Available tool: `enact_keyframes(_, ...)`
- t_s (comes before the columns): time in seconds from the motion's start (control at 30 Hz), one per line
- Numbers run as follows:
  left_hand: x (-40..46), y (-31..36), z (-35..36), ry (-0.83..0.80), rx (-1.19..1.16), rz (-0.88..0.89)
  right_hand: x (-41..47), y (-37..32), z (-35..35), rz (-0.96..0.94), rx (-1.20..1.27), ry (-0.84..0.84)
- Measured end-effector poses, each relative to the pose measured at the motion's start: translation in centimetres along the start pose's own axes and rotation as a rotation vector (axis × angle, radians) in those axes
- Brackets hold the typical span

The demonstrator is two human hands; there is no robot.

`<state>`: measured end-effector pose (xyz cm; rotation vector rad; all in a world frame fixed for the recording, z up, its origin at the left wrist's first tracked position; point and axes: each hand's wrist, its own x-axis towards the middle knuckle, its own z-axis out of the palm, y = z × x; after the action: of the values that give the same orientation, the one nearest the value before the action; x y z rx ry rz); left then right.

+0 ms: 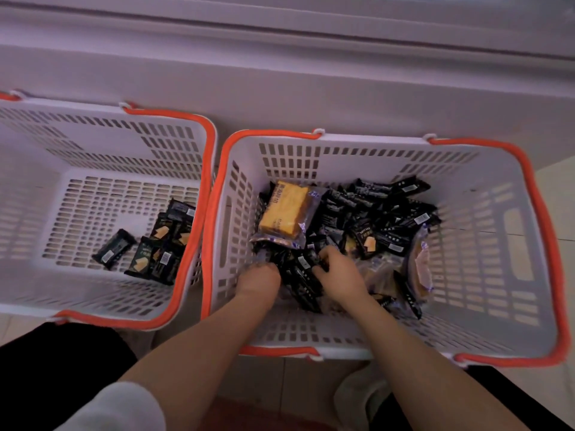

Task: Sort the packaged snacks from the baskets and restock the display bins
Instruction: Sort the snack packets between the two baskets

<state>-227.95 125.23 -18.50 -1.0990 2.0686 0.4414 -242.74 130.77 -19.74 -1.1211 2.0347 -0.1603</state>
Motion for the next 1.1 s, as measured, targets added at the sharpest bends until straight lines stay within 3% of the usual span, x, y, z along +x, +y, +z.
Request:
enact_keyframes(0.17,-0.8,-0.9,-1.3,-0.020,-0.234,0.023,1.1,0.8,-1.4,0.065,0.097,0.121)
enact_keyframes(0.3,-1.5,-0.2,-2.4,-0.023,-0.430,0.250,1.7,0.1,-0.8,0.072,0.048,0.067)
enact_keyframes(0.4,-1.2,0.7,-2.2,-0.016,-0.373,0.426,1.7,-0.1,-0.3,0.059,0.033,0.059)
enact_keyframes(0.53,-0.4,1.6,-0.6,0.045,-0.195,0.391,1.6,0.2,0.0,0.072,0.194,0.000)
enact_keyframes(0.8,-0.2,1.4,1.2,-0.016,-0.341,0.274,1.4,0.6,0.8,0.103,0.289,-0.188)
enact_keyframes(0.97,0.2,1.0,0.8,-0.073,0.014,0.303,-0.1,-0.1,-1.6,0.347,0.744,0.001)
enact_keyframes(1.03,-0.5,1.0,0.3,-0.030,-0.025,0.326,-1.2,-1.1,-3.4,0.249,0.850,-0.031)
enact_keyframes(1.1,-2.0,0.7,-0.8,0.061,-0.220,0.295,-2.3,-3.2,-5.1,0.051,0.802,-0.105)
